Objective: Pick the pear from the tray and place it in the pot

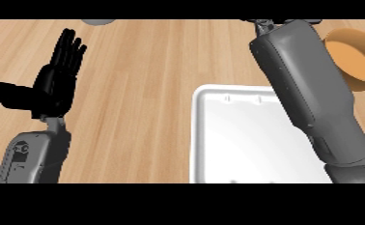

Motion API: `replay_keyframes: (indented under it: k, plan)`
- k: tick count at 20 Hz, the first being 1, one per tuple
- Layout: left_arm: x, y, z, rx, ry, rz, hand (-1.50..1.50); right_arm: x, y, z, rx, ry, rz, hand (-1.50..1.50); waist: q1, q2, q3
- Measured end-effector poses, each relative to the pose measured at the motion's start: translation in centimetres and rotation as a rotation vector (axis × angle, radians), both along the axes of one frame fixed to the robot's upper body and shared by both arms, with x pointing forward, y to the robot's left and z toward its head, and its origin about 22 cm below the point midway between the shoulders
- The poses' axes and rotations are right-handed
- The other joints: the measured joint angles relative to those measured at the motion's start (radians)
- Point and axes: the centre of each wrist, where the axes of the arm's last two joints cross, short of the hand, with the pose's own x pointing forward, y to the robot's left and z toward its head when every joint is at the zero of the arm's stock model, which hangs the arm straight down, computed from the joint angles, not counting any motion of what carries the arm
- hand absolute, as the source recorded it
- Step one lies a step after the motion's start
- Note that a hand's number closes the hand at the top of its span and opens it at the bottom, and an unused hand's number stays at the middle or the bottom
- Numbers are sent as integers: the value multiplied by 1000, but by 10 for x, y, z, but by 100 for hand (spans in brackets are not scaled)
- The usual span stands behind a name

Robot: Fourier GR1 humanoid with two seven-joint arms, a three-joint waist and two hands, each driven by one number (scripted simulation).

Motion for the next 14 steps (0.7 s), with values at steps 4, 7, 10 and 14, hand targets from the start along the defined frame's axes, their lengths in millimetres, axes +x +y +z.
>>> replay_keyframes:
  k: [4, 7, 10, 14]
  plan:
    - [-1, 6, 4, 1, -1, 14, 0, 10, -30, 12, 2, -62, -95, 150, -15, -4, 1]
    - [-3, 7, 1, 0, 0, 27, 0, 13, -56, 16, 14, -56, -147, 150, -27, -6, 1]
    - [-6, 12, -1, 4, -1, 36, 0, 8, -89, 15, 33, -44, -184, 150, -36, -9, 1]
    - [-6, 12, 0, 1, 1, 39, 0, 5, -143, 3, 47, -20, -224, 150, -40, -9, 2]
